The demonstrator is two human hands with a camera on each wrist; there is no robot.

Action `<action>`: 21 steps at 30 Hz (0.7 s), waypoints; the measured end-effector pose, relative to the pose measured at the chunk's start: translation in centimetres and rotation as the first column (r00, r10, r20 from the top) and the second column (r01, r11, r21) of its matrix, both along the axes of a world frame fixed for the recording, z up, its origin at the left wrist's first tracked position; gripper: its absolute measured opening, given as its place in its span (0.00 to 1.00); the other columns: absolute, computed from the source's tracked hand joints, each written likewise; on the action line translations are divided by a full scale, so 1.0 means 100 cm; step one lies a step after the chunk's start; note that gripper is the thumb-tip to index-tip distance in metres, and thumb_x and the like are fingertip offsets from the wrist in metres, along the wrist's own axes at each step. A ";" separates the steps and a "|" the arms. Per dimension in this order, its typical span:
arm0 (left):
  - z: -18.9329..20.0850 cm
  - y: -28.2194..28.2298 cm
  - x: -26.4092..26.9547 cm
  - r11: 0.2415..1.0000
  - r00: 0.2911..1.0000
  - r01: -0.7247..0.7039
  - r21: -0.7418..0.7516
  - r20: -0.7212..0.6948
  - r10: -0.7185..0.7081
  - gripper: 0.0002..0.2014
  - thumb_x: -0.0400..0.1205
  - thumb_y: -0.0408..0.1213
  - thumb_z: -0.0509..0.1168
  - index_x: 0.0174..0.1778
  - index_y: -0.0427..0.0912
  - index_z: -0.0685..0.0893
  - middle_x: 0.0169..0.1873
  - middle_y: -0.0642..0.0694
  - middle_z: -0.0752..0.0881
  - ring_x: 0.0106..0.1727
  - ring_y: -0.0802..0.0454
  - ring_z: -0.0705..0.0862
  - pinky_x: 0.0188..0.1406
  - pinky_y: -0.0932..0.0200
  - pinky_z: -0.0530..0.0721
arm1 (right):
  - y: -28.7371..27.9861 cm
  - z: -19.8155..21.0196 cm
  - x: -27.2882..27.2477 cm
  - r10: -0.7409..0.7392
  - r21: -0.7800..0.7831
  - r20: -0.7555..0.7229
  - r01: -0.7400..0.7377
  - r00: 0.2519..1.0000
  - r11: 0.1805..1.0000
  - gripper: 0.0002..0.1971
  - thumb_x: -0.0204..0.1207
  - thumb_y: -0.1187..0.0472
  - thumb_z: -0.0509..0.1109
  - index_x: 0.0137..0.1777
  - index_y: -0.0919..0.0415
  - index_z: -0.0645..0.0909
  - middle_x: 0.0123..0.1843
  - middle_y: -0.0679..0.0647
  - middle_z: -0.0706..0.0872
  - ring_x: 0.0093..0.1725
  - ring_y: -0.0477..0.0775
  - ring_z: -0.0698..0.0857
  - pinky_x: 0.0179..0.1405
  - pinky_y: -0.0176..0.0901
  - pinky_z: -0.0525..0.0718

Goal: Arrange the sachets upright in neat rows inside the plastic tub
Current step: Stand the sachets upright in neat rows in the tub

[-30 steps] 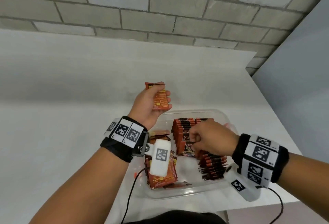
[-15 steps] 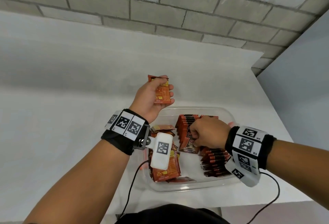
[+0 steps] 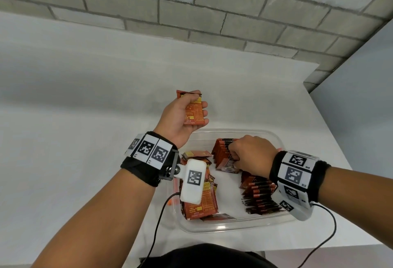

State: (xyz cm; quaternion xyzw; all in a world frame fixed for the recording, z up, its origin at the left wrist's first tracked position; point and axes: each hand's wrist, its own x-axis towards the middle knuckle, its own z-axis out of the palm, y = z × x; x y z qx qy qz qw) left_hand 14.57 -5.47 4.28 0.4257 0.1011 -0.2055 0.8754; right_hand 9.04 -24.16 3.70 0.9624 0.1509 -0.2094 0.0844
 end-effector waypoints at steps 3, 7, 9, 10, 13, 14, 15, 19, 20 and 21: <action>0.000 0.000 0.001 1.000 1.000 0.000 0.007 0.003 0.000 0.05 0.83 0.34 0.61 0.52 0.42 0.81 0.37 0.41 0.85 0.34 0.48 0.83 0.39 0.52 0.83 | 0.000 0.000 0.000 0.014 -0.007 0.006 -0.014 1.000 1.000 0.06 0.75 0.62 0.66 0.38 0.56 0.71 0.39 0.50 0.77 0.37 0.53 0.77 0.24 0.38 0.63; 0.000 0.000 0.001 1.000 1.000 0.008 0.004 0.003 -0.008 0.05 0.83 0.34 0.61 0.51 0.42 0.81 0.37 0.42 0.85 0.34 0.48 0.83 0.38 0.53 0.83 | 0.001 -0.001 0.000 0.046 -0.024 0.011 -0.046 0.999 0.999 0.05 0.76 0.64 0.64 0.40 0.58 0.72 0.41 0.53 0.80 0.36 0.54 0.77 0.24 0.38 0.65; 0.000 0.000 0.002 1.000 1.000 0.008 0.009 0.003 -0.009 0.05 0.83 0.34 0.61 0.50 0.42 0.81 0.37 0.42 0.85 0.34 0.48 0.83 0.38 0.53 0.83 | 0.001 -0.001 0.001 0.048 -0.028 0.005 -0.048 0.999 0.998 0.04 0.75 0.64 0.64 0.40 0.58 0.73 0.42 0.54 0.81 0.36 0.54 0.77 0.24 0.38 0.65; 0.000 0.000 0.002 1.000 1.000 0.009 0.012 0.002 -0.009 0.05 0.83 0.34 0.61 0.51 0.42 0.82 0.37 0.42 0.85 0.34 0.48 0.83 0.38 0.53 0.83 | 0.001 -0.001 0.002 0.046 -0.029 0.004 -0.046 0.999 0.999 0.04 0.75 0.64 0.64 0.40 0.58 0.73 0.42 0.54 0.81 0.36 0.54 0.77 0.24 0.38 0.66; 0.000 0.000 0.002 1.000 1.000 0.010 0.010 0.001 -0.010 0.05 0.83 0.34 0.61 0.51 0.42 0.81 0.37 0.41 0.85 0.34 0.48 0.83 0.39 0.53 0.83 | 0.000 0.000 0.002 0.030 -0.017 0.004 -0.030 1.000 0.999 0.06 0.74 0.62 0.66 0.39 0.57 0.71 0.41 0.52 0.80 0.36 0.54 0.77 0.24 0.38 0.65; 0.000 0.000 0.002 1.000 1.000 0.010 0.009 0.001 -0.010 0.05 0.83 0.34 0.61 0.51 0.42 0.81 0.37 0.41 0.85 0.35 0.48 0.83 0.39 0.53 0.83 | 0.000 0.001 0.003 0.021 -0.002 0.001 -0.021 1.000 1.000 0.07 0.73 0.61 0.67 0.39 0.56 0.70 0.40 0.51 0.78 0.36 0.54 0.77 0.24 0.38 0.65; 0.000 0.000 0.003 1.000 1.000 0.012 0.008 0.000 -0.012 0.05 0.83 0.34 0.61 0.51 0.42 0.81 0.37 0.41 0.85 0.35 0.48 0.83 0.39 0.53 0.83 | -0.001 0.001 0.003 0.010 0.016 -0.002 -0.010 1.000 1.000 0.09 0.73 0.59 0.69 0.39 0.55 0.70 0.39 0.50 0.77 0.37 0.53 0.77 0.24 0.38 0.64; 0.000 -0.001 0.003 1.000 1.000 0.017 0.009 0.003 -0.017 0.05 0.83 0.34 0.61 0.50 0.42 0.82 0.37 0.41 0.85 0.34 0.48 0.83 0.39 0.52 0.82 | -0.002 0.004 0.003 -0.007 0.043 0.003 0.007 1.000 0.999 0.11 0.72 0.56 0.72 0.40 0.53 0.70 0.39 0.47 0.76 0.37 0.51 0.76 0.24 0.38 0.63; 0.000 -0.001 0.003 1.000 1.000 0.016 0.009 0.002 -0.016 0.05 0.83 0.34 0.61 0.50 0.42 0.82 0.37 0.41 0.85 0.34 0.48 0.83 0.39 0.52 0.82 | -0.002 0.004 0.003 -0.007 0.044 0.006 0.007 1.000 0.999 0.11 0.72 0.55 0.72 0.40 0.53 0.70 0.39 0.47 0.75 0.37 0.51 0.76 0.24 0.38 0.63; 0.000 -0.001 0.004 1.000 1.000 0.016 0.009 0.002 -0.016 0.05 0.83 0.34 0.61 0.50 0.42 0.82 0.37 0.41 0.85 0.34 0.48 0.83 0.40 0.52 0.82 | -0.002 0.004 0.003 -0.008 0.044 0.009 0.008 1.000 0.999 0.11 0.72 0.55 0.72 0.40 0.53 0.70 0.39 0.47 0.75 0.37 0.51 0.76 0.24 0.38 0.62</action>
